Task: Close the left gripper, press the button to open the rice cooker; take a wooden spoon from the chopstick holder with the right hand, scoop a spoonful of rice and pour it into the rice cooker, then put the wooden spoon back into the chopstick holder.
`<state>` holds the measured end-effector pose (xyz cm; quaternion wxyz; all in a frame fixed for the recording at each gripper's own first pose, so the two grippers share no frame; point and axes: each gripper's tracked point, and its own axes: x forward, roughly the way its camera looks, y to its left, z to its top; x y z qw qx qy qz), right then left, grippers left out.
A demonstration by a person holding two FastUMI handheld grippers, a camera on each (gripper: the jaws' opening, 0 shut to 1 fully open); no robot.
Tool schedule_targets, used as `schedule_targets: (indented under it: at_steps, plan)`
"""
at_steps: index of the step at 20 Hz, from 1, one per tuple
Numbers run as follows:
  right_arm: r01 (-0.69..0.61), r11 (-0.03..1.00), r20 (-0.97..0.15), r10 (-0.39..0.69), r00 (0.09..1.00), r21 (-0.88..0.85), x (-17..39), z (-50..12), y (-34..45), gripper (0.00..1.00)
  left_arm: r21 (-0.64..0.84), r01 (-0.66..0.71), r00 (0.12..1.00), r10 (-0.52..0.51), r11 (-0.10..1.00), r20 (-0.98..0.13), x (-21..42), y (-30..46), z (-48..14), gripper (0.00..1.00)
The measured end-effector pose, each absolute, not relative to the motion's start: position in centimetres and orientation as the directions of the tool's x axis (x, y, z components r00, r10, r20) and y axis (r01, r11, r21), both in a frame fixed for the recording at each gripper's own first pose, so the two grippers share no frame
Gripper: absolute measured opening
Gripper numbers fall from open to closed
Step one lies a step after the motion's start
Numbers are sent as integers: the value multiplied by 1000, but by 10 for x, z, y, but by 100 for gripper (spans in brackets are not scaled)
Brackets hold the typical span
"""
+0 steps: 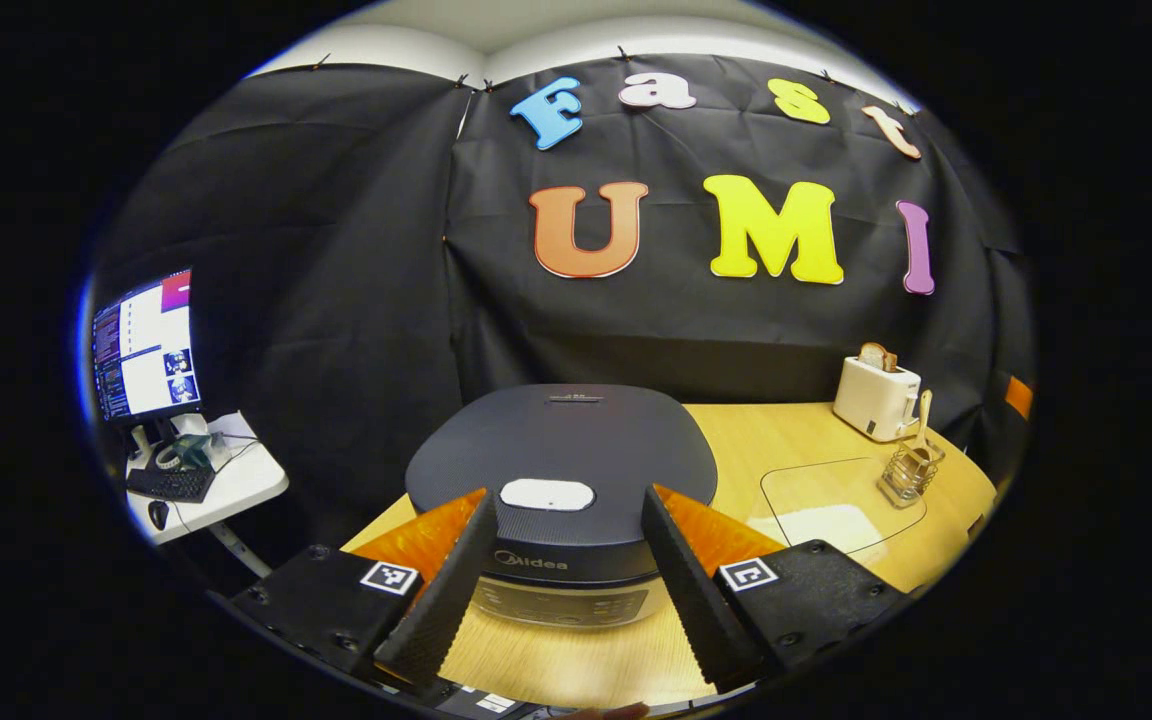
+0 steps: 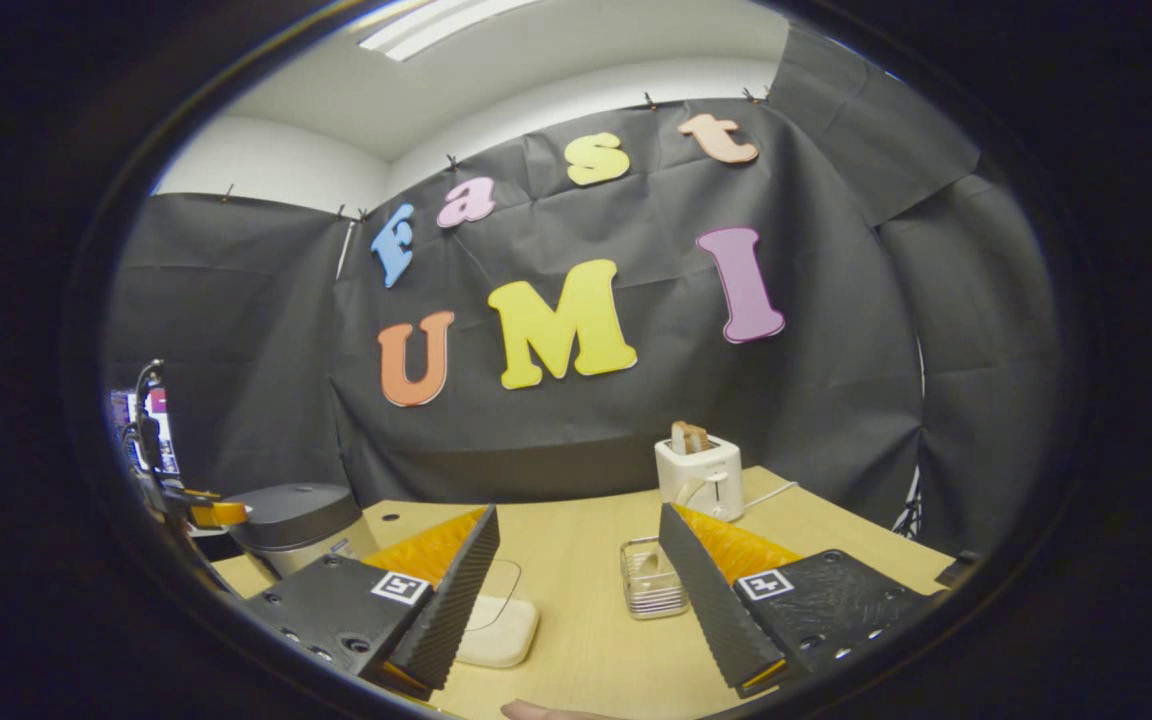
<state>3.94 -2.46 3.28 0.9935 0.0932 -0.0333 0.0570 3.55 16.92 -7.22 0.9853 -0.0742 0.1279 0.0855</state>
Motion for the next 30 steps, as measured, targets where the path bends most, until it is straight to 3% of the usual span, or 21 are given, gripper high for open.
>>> schedule_targets:
  at_steps: [1, 3, 15, 16, 19, 21, 22, 24, 25, 30]
  plan:
    - [-119, 976, 73, 107, 992, 182, 39, 32, -25, 95, -142, -197, 951, 154, 970, -269, 36, 170, -71, 99]
    - [-115, 976, 62, 105, 992, 183, 38, 31, -25, 95, -185, -193, 953, 140, 963, -268, 33, 163, -65, 92]
    - [-111, 976, 22, 109, 994, 189, 18, 34, -16, 96, -163, -106, 988, 86, 981, -125, -4, 89, -4, 92]
    - [-109, 976, 18, 108, 994, 187, 16, 33, -17, 92, -163, -84, 990, 64, 983, -123, -7, 75, -3, 92]
    - [-79, 982, 15, 78, 997, 172, 12, 35, -25, 100, -149, -46, 997, 36, 988, -74, -10, 50, 10, 92]
    - [-76, 984, 14, 75, 997, 161, 8, 35, -24, 95, -153, -20, 999, 15, 988, -38, -13, 33, 18, 92]
    - [-79, 985, 13, 78, 997, 152, 6, 34, -22, 100, -154, -2, 999, -3, 988, -33, -15, 23, 19, 92]
    - [-84, 988, 0, 85, 996, 128, 3, 30, -20, 100, -146, 20, 999, -25, 989, -34, -14, 7, 16, 92]
    - [-85, 989, -9, 87, 996, 118, 3, 27, -18, 95, -139, 28, 999, -33, 990, -35, -13, 1, 13, 92]
    - [-81, 995, -51, 84, 995, 65, -4, 7, -18, 96, -110, 37, 998, -43, 993, -51, -10, -19, -3, 91]
